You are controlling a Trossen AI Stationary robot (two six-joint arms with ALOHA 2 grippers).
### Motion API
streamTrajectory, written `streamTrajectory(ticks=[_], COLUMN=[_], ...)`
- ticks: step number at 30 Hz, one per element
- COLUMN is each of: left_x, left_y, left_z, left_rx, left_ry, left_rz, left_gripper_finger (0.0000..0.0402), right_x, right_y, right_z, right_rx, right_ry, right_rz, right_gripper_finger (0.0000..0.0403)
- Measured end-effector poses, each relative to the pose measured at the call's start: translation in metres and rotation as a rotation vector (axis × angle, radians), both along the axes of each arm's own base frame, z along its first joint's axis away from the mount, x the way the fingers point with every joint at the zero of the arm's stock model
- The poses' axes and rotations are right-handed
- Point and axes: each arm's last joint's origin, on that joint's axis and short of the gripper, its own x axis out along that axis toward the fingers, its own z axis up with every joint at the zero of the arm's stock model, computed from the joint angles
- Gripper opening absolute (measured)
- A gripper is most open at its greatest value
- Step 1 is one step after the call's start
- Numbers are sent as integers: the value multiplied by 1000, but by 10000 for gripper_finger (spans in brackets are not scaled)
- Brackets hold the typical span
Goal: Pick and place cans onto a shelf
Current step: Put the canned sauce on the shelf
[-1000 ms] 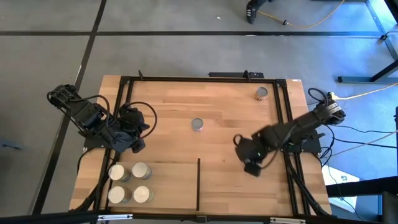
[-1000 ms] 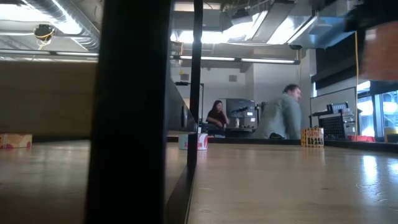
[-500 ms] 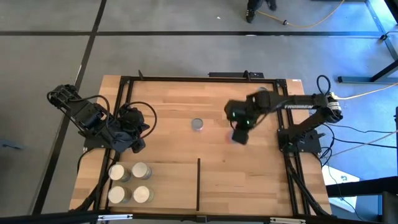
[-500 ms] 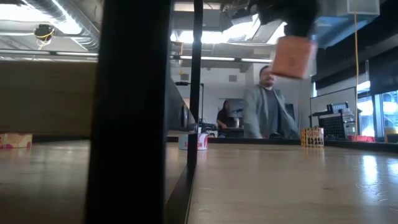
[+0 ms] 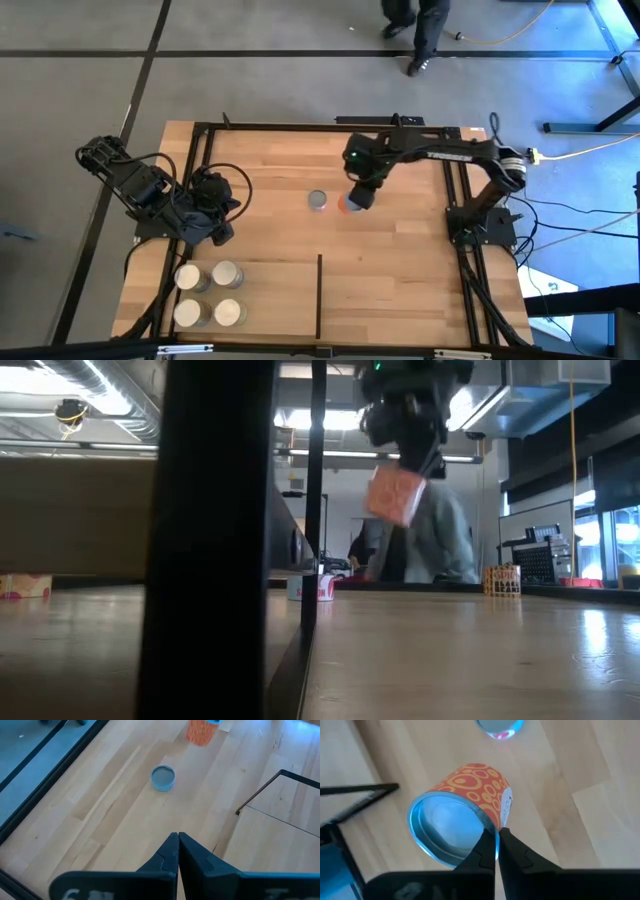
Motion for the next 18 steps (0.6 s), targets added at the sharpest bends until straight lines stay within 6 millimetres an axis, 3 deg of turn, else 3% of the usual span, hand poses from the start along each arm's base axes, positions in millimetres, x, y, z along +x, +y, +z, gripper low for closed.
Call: streamTrajectory(ticks=[10,18], left_x=[2,3], left_y=[3,6], left_z=[0,0], left_rx=[-17,-16], left_ry=[-8,-8], left_rz=[41,60], left_gripper_finger=[0,0], right_x=[23,28], right_y=[-6,-8], right_z=[-55,-76], right_rx=[18,20], right_ry=[141,193], right_rz=[98,134], right_gripper_finger=[6,6])
